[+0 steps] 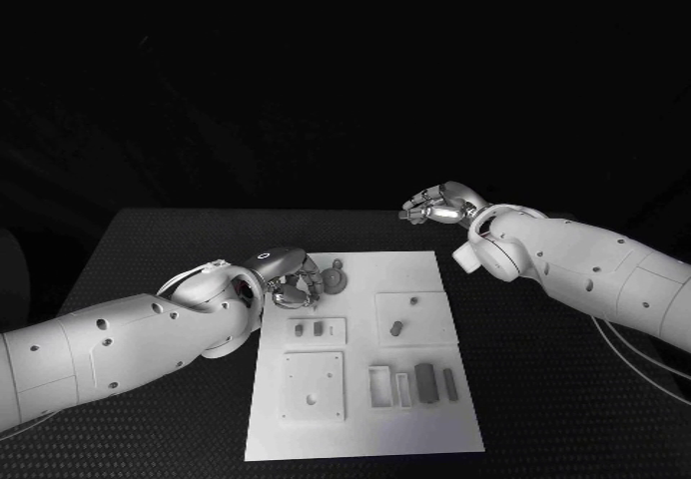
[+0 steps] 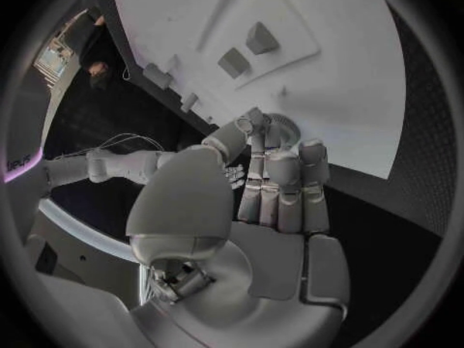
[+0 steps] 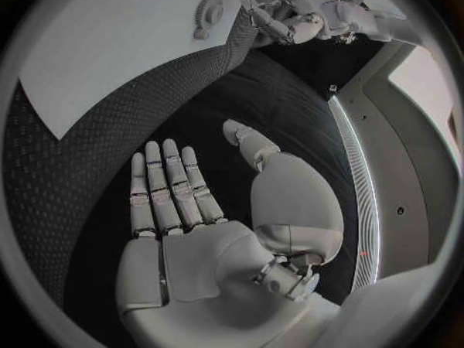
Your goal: Assemble the parts on the task board
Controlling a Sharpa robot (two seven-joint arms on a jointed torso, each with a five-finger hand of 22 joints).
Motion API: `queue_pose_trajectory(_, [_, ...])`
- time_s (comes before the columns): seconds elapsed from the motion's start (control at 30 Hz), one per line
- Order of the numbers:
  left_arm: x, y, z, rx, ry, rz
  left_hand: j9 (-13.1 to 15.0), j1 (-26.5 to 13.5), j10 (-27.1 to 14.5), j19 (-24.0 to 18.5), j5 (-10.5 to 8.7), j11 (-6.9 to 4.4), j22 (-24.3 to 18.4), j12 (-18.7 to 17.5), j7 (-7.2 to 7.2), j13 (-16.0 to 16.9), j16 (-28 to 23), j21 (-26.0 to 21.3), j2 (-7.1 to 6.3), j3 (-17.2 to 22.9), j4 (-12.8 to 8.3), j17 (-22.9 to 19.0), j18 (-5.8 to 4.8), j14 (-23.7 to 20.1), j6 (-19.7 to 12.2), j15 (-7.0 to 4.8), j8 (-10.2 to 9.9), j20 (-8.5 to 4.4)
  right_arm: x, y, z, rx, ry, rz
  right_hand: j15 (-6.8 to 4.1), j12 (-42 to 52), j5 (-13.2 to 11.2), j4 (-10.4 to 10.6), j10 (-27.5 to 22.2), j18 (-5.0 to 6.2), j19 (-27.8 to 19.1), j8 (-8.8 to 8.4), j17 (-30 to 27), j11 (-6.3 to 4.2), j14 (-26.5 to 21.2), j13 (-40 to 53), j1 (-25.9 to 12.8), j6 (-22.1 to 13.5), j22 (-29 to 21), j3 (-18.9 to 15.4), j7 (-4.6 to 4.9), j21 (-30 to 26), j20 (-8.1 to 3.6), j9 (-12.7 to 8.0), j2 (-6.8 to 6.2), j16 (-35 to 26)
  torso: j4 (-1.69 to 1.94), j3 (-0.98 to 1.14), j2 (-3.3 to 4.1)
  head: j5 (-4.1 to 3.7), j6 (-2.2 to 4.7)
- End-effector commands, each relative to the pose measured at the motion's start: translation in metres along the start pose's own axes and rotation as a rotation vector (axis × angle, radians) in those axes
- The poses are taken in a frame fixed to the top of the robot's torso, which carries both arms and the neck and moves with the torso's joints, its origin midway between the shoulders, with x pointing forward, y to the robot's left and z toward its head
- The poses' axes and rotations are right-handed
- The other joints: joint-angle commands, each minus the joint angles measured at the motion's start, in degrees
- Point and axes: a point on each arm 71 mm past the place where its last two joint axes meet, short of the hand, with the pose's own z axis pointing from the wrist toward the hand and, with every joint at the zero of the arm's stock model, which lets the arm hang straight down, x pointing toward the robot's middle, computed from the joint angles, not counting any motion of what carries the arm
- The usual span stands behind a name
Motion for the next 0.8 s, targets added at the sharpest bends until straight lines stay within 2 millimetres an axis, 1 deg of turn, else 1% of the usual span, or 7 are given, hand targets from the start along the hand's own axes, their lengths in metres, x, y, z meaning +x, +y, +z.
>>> queue_pose_trajectory(0.03, [0.0005, 0.0025, -0.0027, -0.01, 0.02, -0.011, 0.1, -0.19, 5.63, 0.13, 0.4, 0.92, 0.71, 0.15, -0.03, 0.48, 0.13, 0.05, 0.32, 0.4, -0.11, -0.11, 0.97, -0.32, 0.37, -0.65, 0.27, -2.41, 0.0006, 0.0008, -0.0002, -0.011, 0.009, 0.001, 0.18, -0.38, 0.38, 0.17, 0.43, -0.83, -0.34, 0.34, -0.06, -0.03, -0.17, 0.08, -0.22, -0.53, 0.07, -0.11, 0.89, -0.28, -0.12, -0.09, 0.41, -0.35, -0.05, -0.01, 0.06, 0.02, -0.08])
queue_pose_trajectory(0.3, [0.0008, 0.0078, -0.0061, -0.025, 0.038, -0.006, 0.1, -0.19, 5.65, 0.12, 0.41, 0.91, 0.7, 0.1, -0.04, 0.49, 0.12, 0.05, 0.38, 0.46, -0.09, -0.12, 0.95, -0.32, 0.39, -0.66, 0.27, -2.43, 0.0008, 0.001, -0.0003, -0.012, 0.01, 0.001, 0.18, -0.38, 0.39, 0.16, 0.44, -0.84, -0.34, 0.36, -0.06, -0.03, -0.17, 0.08, -0.2, -0.53, 0.07, -0.1, 0.89, -0.28, -0.12, -0.1, 0.42, -0.35, -0.07, 0.03, 0.02, 0.02, -0.16])
queue_pose_trajectory(0.43, [0.0012, 0.0083, -0.0058, -0.027, 0.045, -0.002, 0.1, -0.19, 5.66, 0.12, 0.4, 0.91, 0.7, 0.08, -0.04, 0.49, 0.11, 0.05, 0.39, 0.48, -0.09, -0.13, 0.94, -0.32, 0.39, -0.66, 0.27, -2.44, 0.001, 0.0011, -0.0003, -0.012, 0.01, 0.001, 0.18, -0.38, 0.39, 0.16, 0.44, -0.84, -0.34, 0.37, -0.06, -0.03, -0.16, 0.08, -0.2, -0.53, 0.08, -0.09, 0.89, -0.28, -0.12, -0.1, 0.43, -0.34, -0.06, 0.01, 0.05, 0.09, -0.16])
queue_pose_trajectory(0.67, [0.0023, 0.0103, -0.0044, -0.036, 0.06, 0.011, 0.1, -0.19, 5.67, 0.1, 0.38, 0.91, 0.69, 0.04, -0.04, 0.5, 0.1, 0.04, 0.4, 0.51, -0.1, -0.14, 0.93, -0.32, 0.39, -0.66, 0.26, -2.45, 0.001, 0.0011, -0.0004, -0.012, 0.011, 0.002, 0.18, -0.38, 0.38, 0.16, 0.44, -0.84, -0.34, 0.37, -0.06, -0.03, -0.17, 0.08, -0.2, -0.54, 0.08, -0.1, 0.89, -0.28, -0.12, -0.11, 0.41, -0.34, -0.12, 0.06, 0.06, 0.2, -0.2])
queue_pose_trajectory(0.8, [0.0032, 0.0104, -0.0034, -0.036, 0.067, 0.018, 0.1, -0.18, 5.67, 0.1, 0.36, 0.91, 0.69, 0.01, -0.04, 0.5, 0.1, 0.04, 0.41, 0.53, -0.11, -0.14, 0.92, -0.32, 0.38, -0.66, 0.26, -2.46, 0.0011, 0.0013, -0.0004, -0.013, 0.011, 0.002, 0.18, -0.38, 0.38, 0.15, 0.44, -0.84, -0.34, 0.38, -0.06, -0.03, -0.17, 0.08, -0.2, -0.54, 0.08, -0.1, 0.89, -0.28, -0.12, -0.11, 0.41, -0.34, -0.09, 0.07, 0.07, 0.04, -0.21])
